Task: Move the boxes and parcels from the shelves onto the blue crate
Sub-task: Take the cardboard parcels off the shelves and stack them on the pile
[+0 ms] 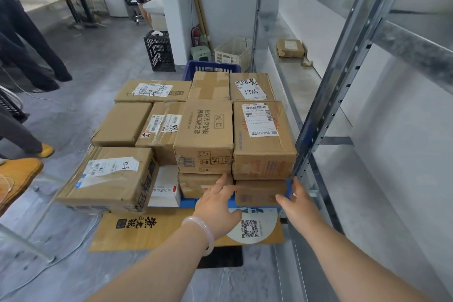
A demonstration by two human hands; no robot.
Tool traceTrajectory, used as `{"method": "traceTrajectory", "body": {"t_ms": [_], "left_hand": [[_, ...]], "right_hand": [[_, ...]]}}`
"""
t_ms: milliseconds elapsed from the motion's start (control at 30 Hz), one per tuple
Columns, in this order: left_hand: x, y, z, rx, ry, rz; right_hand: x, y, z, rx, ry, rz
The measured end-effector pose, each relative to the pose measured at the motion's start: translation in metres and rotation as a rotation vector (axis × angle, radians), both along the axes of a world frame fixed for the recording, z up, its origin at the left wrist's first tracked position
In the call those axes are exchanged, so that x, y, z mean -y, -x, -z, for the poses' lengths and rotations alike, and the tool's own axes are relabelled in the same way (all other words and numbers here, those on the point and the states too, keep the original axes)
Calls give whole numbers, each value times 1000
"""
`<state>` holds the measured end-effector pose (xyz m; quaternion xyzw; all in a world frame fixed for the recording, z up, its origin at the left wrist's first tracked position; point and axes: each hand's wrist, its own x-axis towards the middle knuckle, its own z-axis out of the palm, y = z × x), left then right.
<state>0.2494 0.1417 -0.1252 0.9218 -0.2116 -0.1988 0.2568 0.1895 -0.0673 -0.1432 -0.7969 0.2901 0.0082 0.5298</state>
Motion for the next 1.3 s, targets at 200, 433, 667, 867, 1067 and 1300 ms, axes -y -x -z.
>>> {"method": "traceTrajectory", "body": {"t_ms": [200, 433, 667, 867, 1067, 1300], "left_hand": [[-1, 5, 1, -37, -58, 63], [7, 1, 3, -36, -18, 39], [13, -4, -1, -65, 30, 20], [22, -2, -4, -83, 45, 21], [23, -1, -2, -90, 52, 13], [19, 3, -2, -27, 47, -23]], "right_hand": [[-9, -1, 3, -86, 21, -19], [-4, -4, 6, -99, 11, -21], [2, -9, -6, 12, 53, -36], [3, -11, -9, 41, 46, -12], [3, -9, -9, 16, 61, -29], [-3, 1, -18, 116, 217, -11]]}}
